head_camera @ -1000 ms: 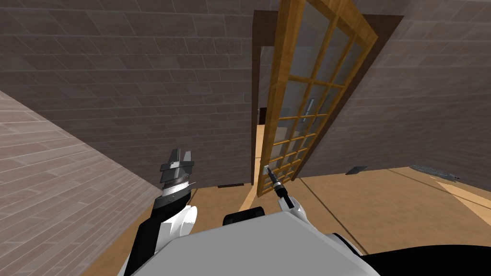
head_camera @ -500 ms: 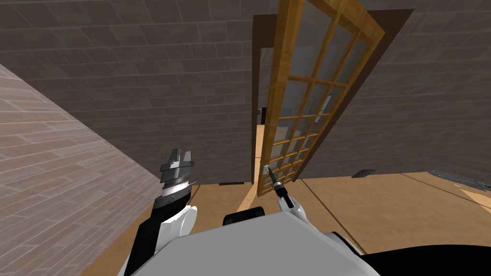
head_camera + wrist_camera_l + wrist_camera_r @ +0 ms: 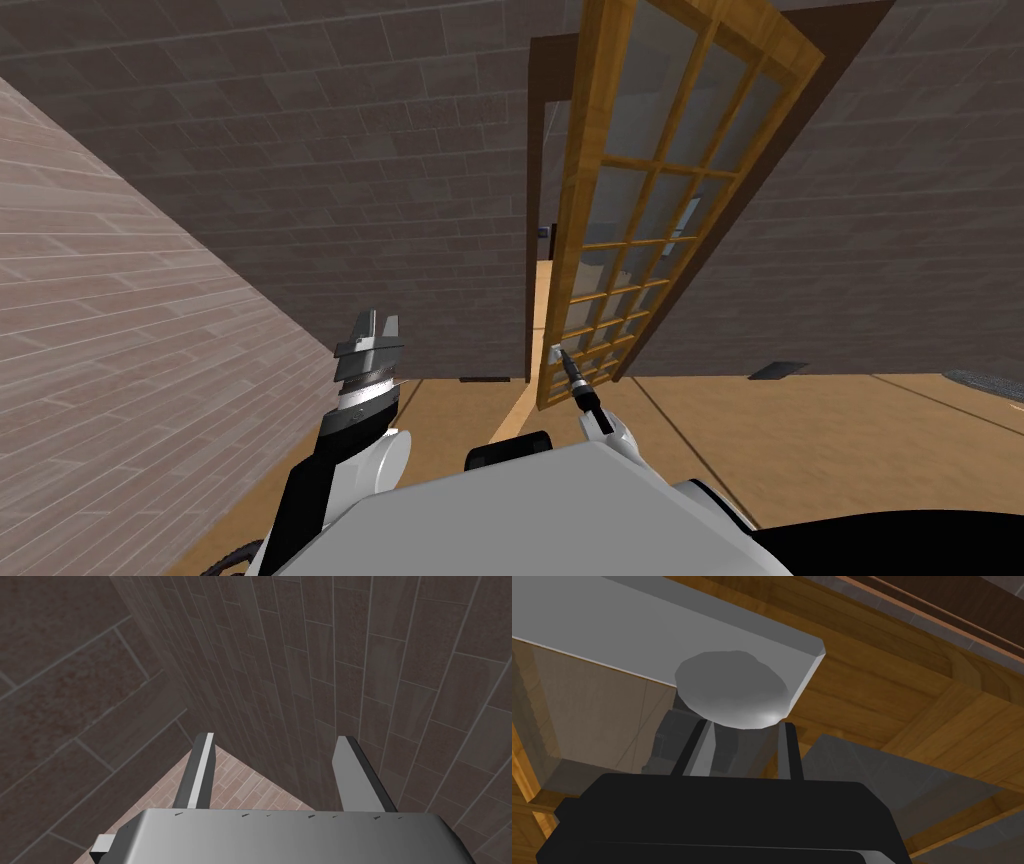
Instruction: Pull the door open
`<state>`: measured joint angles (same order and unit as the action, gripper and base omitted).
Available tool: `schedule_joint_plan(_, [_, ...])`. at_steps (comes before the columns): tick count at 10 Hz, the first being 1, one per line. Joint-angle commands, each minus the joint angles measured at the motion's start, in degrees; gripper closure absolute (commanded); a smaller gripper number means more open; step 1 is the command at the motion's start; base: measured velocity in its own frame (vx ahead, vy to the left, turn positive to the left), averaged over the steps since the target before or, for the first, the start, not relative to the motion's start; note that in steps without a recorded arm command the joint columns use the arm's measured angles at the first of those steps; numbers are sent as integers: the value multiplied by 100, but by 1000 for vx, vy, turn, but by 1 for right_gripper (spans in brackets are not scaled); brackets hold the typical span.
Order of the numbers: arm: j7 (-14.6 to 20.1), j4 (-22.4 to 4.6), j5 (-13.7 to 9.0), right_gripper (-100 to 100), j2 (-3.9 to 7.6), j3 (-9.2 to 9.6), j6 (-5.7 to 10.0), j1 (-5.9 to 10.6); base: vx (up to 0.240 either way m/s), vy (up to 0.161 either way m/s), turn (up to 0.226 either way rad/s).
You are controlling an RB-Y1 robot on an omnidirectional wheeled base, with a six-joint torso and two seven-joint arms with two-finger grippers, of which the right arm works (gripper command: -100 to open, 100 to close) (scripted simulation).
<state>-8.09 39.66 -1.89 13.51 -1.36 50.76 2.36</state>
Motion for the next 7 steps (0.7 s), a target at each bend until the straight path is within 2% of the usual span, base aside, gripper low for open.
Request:
schedule_joint_plan(1, [286,36,-61,100,-120,165,28,-22,-46,-26,82])
schedule_joint_plan(2, [455,34,-164,100,-113,203,24,-21,-84,-51,115])
schedule_joint_plan(4, [531,34,-164,100,-113,203,24,-21,-40,-37,59])
schedule_joint_plan(5, [770,31,-266,100,-106,241,21,-20,-28,-32,91])
schedule_joint_plan(6, [770,31,-266,100,-106,241,21,-20,-35,-25,56])
schedule_joint_plan(7, [1010,29,-368,100,-99,279,17,-19,-52,-32,95])
